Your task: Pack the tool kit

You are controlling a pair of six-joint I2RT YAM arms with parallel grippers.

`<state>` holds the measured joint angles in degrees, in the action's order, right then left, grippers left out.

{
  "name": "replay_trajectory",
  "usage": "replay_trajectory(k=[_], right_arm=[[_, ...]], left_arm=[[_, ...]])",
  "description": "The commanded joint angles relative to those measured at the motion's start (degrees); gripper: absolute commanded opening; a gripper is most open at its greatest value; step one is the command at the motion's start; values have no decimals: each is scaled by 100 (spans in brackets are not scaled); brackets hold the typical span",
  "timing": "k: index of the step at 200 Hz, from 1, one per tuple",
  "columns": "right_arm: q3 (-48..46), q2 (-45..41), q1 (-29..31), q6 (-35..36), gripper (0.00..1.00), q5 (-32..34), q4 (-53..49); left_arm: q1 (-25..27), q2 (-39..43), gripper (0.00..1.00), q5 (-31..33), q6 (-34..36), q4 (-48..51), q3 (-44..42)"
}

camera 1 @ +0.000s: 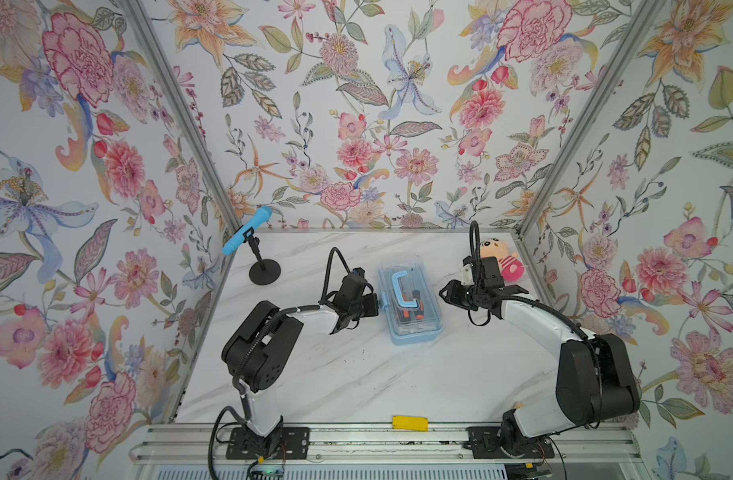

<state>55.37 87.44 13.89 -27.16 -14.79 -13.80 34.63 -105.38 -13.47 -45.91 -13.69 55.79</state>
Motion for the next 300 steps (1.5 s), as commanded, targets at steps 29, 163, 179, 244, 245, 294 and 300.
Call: replay_trajectory(k=[29,163,179,244,245,294,300], right_arm=[[21,509,207,-34,38,-382,635],[-357,753,755,-229,38,-560,1261],[-408,823,776,-261,37,-798,1477],[-465,755,737,-351,36,-869,1603],[-461,751,733,-352,36,-864,1597],[-400,703,839,-424,36,-710,1417],[-414,700,872,-435,36,-683,1415]], left_arm=[[244,-498,10,-158,-50,-64,730],[399,-477,10,-239,-173,-674,702],[477,-399,10,-310,-199,-1239,548],[703,-8,11,-213,-318,-2028,98],[699,14,11,-193,-298,-2004,94],[410,487,24,447,152,-783,75],[352,524,27,521,144,-644,63]])
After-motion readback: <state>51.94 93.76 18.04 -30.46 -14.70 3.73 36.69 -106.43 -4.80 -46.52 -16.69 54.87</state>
